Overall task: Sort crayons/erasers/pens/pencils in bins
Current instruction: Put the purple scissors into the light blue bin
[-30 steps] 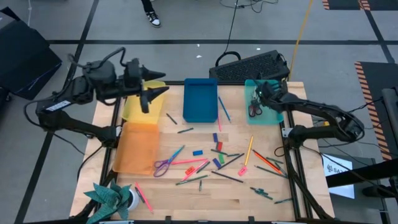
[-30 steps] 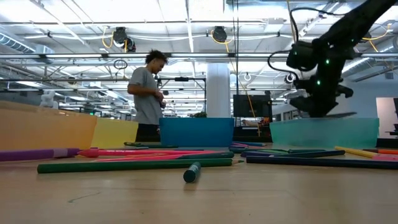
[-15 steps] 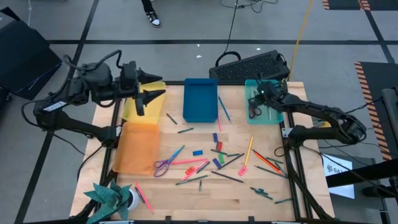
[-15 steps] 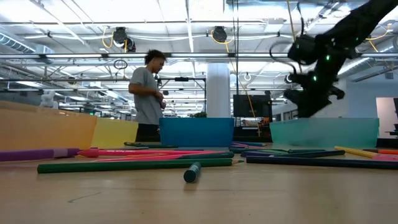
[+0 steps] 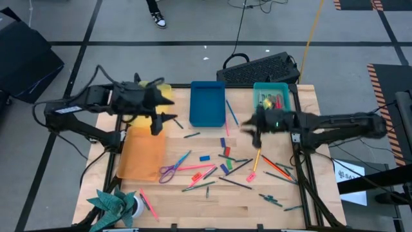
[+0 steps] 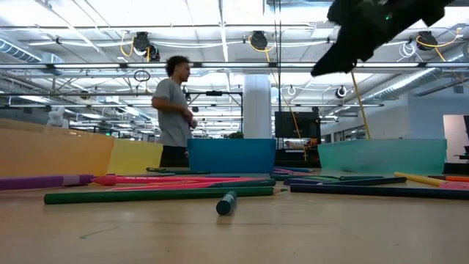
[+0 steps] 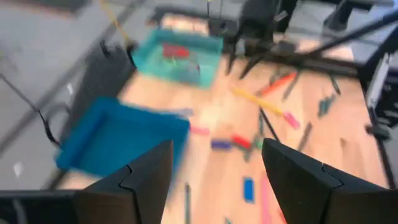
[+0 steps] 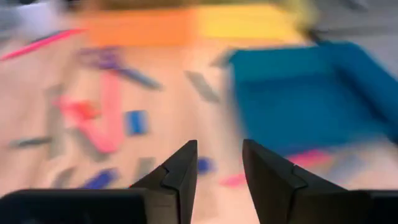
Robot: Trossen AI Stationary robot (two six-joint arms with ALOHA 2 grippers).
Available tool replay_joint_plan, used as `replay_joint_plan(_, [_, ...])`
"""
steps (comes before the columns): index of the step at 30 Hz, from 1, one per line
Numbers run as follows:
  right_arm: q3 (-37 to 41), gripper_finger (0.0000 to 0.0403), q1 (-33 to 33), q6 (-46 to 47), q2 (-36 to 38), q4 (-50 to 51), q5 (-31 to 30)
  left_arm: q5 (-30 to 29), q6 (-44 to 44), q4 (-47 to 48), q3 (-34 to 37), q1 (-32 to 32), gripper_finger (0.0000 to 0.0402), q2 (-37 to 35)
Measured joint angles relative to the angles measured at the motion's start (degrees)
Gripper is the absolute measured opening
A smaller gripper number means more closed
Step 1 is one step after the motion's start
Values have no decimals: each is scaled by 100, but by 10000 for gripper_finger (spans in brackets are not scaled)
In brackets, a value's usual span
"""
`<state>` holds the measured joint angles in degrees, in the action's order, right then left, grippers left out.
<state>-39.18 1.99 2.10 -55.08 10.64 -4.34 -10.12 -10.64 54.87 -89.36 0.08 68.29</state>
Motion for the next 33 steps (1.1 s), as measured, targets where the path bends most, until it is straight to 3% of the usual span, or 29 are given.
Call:
replay_joint_plan(5, [-489,126,-1285,-60,-940,-227,-323,-21,-1071,654,1,-589,250,156])
replay_joint_plan(9, [-1402,133,-1614,-16,-2088,-243,-438,-23,-1812,1174,2,-1155,250,293])
replay_joint_plan(14, [-2754,145,-1469,-74,-3608,-237,118,-67,-2247,1319,4,-1825,250,209])
replay_joint_plan(22, [-4576,195,-1095,-479,-5536,-278,928,-886,-2212,1252,0,-2407,250,-59])
replay_joint_plan(27, [-5055,207,-768,-650,-6345,-391,1335,-1146,-2292,1244,0,-2398,250,-41])
replay_joint_plan(33, [-5130,208,-420,-1038,-7039,-1476,1963,-1303,-2369,1233,2,-2245,250,10])
